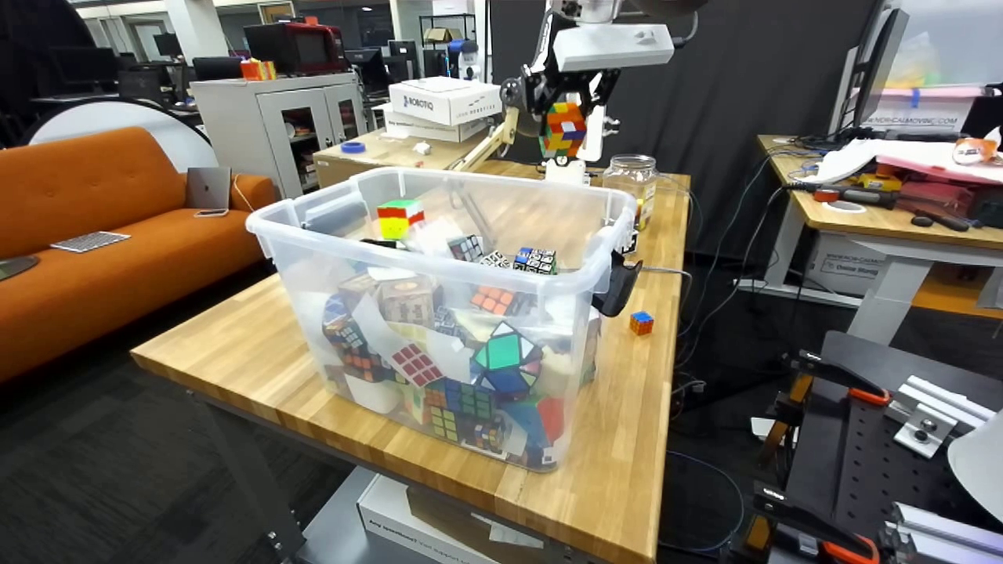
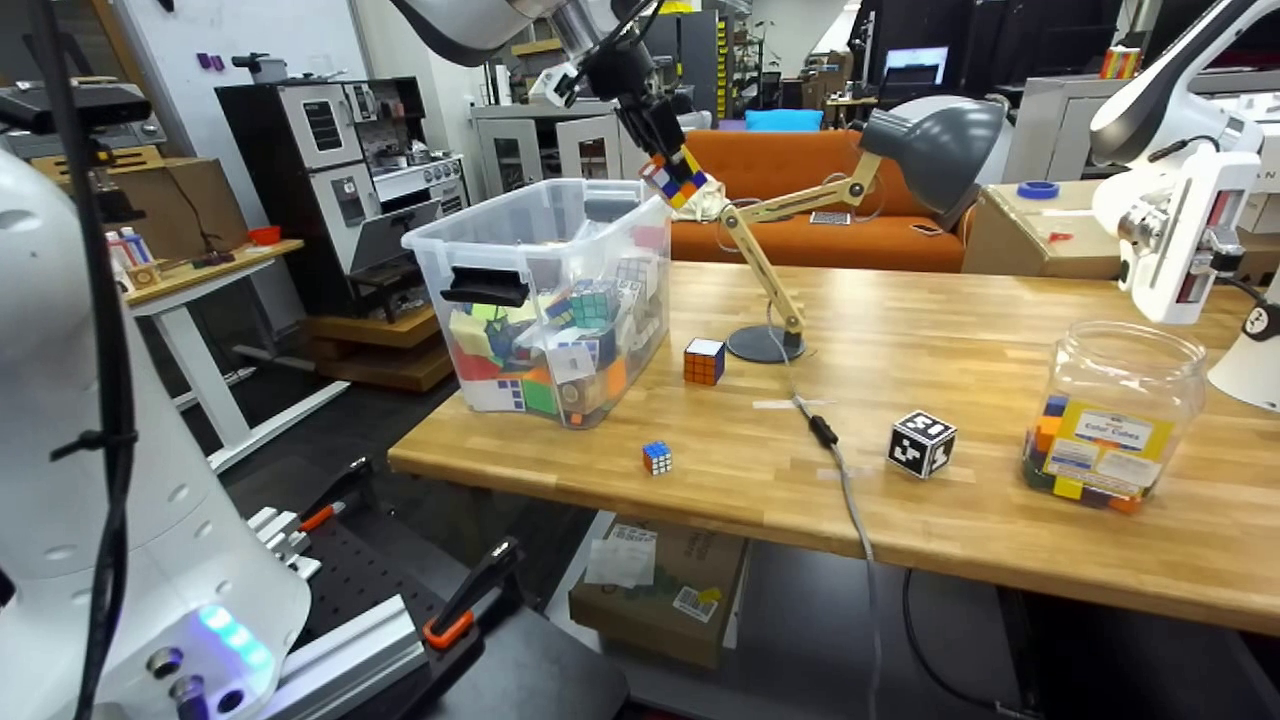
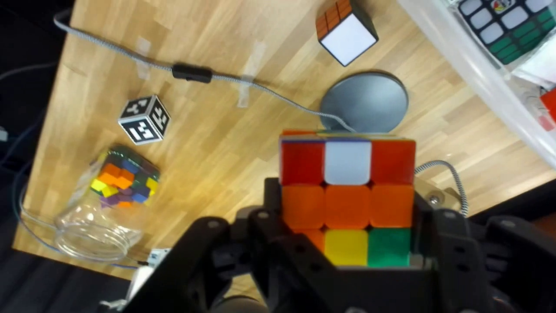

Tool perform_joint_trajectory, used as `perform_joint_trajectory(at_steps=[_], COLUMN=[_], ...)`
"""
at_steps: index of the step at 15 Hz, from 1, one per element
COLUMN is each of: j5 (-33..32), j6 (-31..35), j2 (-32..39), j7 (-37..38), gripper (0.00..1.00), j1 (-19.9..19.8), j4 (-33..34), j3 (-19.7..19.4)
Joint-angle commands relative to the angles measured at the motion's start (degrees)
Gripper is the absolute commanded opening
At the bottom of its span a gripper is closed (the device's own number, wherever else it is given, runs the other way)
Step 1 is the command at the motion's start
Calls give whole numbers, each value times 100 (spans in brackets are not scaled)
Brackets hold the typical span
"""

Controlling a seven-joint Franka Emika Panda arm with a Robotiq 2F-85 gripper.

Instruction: Take one cube out of the storage box and put it on the table

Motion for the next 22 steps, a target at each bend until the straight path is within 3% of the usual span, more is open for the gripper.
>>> perform_joint_trajectory(at_steps=[1, 3, 4, 15, 16, 22], j5=[509, 1169, 808, 1070, 1070, 2020], j6=[-3, 125, 8, 44, 45, 121], j2=[37, 139, 119, 170, 170, 383], j7=[314, 134, 208, 194, 194, -280], gripper=[38, 38, 63, 63, 38, 38], j1=[-76, -70, -61, -52, -52, -267], j4=[-255, -400, -350, -379, -379, -211], j3=[35, 22, 29, 19, 19, -232])
